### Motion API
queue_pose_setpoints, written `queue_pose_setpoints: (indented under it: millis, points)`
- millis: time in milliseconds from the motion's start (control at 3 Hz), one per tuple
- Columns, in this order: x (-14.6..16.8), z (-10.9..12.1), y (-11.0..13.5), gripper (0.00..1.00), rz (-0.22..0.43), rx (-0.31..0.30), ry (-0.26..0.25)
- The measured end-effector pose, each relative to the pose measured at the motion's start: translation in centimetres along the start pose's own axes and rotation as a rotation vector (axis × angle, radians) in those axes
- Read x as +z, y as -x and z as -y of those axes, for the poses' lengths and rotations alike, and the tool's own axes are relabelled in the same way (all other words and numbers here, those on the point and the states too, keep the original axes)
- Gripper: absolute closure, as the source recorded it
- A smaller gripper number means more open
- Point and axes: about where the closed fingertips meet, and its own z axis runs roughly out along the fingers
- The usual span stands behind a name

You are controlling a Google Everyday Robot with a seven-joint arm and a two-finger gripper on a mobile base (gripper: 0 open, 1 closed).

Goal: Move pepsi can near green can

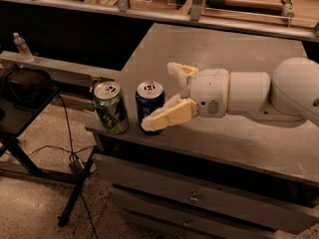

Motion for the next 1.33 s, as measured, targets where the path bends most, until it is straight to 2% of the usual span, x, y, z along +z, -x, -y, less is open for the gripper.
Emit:
queue_pose_setpoints:
  millis: [333,667,1000,1333]
  points:
    - [-2.1,0.2,1.6,0.0,-0.005,-0.035,-0.023]
    - [-5.4,0.6,5.1,0.0,-0.043,-0.11,-0.056]
    - [-10.4,2.0,10.4,0.0,-0.009,-0.191,-0.117]
    - [-11.8,2.5,12.6,0.0,0.013,-0.222,-0.141]
